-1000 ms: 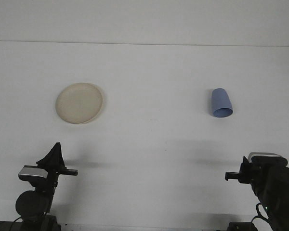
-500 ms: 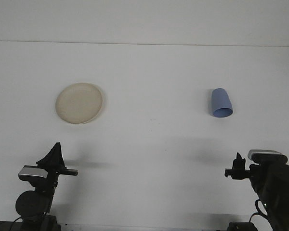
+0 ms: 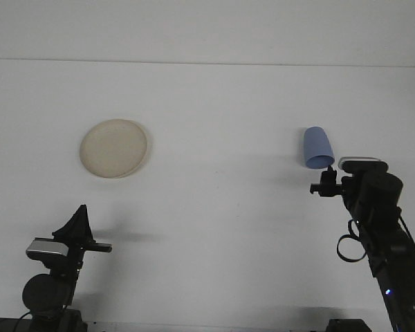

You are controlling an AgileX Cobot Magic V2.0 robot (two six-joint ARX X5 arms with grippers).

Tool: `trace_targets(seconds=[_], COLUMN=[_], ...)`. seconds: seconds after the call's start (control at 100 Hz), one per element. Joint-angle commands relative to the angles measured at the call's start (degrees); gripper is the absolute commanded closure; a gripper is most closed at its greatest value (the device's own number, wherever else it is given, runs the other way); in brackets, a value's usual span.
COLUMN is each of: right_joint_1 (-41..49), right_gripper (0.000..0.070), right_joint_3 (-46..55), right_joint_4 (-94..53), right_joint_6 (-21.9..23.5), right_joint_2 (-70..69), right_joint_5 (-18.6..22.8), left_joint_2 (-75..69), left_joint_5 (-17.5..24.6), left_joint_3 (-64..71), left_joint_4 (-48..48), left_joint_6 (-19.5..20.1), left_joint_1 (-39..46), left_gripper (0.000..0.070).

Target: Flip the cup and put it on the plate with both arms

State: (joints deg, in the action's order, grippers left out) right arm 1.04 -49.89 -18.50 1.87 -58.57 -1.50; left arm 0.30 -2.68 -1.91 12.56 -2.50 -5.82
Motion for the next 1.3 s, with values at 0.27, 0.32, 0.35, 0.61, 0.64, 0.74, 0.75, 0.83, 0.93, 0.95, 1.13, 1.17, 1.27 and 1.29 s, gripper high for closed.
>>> trace_targets(seconds=[0.27,0.32,0.35,0.61,0.64,0.74,0.75,0.83,0.93,0.95,1.13,1.17,1.27,1.29], right_joint_1=[-3.52,-4.24,-4.66,-7.82,-7.98,-8.5,-8.55,-8.92,-9.35,-9.44,-10.29,-10.49,-10.84,-10.86], right_gripper=[0.0288,0.0288,0.0288,0.0288,0.0289,0.0289,0.0289,0.0289,0.0289,0.0289,0.0289,0.0289,0.0289,0.029], right_joint_3=[6.05,7.06,7.45,7.87,7.87,7.87,7.87,7.87,7.87,7.87,7.74,7.56,6.97,6.86], right_joint_4=[16.57,18.84,19.87,29.22,30.32,33.42,33.7,36.5,40.06,40.87,46.6,47.36,48.83,49.07], right_joint_6=[-2.29,-2.29,-2.32,-4.28,-4.35,-4.83,-4.92,-5.14,-5.16,-5.16,-5.16,-5.14,-5.14,-5.14], right_joint_2=[-13.07,-14.73,-15.63,-23.71,-24.65,-27.69,-28.02,-30.38,-32.74,-33.14,-36.52,-37.31,-39.19,-39.56], right_joint_5=[3.72,3.69,3.72,8.15,8.15,8.57,8.79,9.77,10.56,10.56,10.91,11.23,12.83,13.14], left_joint_2=[-0.11,-0.11,-0.11,-0.11,-0.11,-0.11,-0.11,-0.11,-0.11,-0.11,-0.11,-0.11,-0.11,-0.11], left_joint_5=[0.11,0.11,0.11,0.11,0.11,0.11,0.11,0.11,0.11,0.11,0.11,0.11,0.11,0.11], left_joint_3=[1.11,1.11,1.11,1.11,1.11,1.11,1.11,1.11,1.11,1.11,1.11,1.11,1.11,1.11], left_joint_4=[0.66,0.66,0.66,0.66,0.66,0.66,0.66,0.66,0.66,0.66,0.66,0.66,0.66,0.66], left_joint_6=[-0.33,-0.33,-0.33,-0.33,-0.33,-0.33,-0.33,-0.33,-0.33,-0.33,-0.33,-0.33,-0.33,-0.33], left_joint_1=[-0.09,-0.09,-0.09,-0.09,-0.09,-0.09,-0.09,-0.09,-0.09,-0.09,-0.09,-0.09,-0.09,-0.09], left_gripper=[0.0689,0.069,0.0689,0.0689,0.0689,0.0689,0.0689,0.069,0.069,0.0689,0.069,0.0689,0.069,0.0689])
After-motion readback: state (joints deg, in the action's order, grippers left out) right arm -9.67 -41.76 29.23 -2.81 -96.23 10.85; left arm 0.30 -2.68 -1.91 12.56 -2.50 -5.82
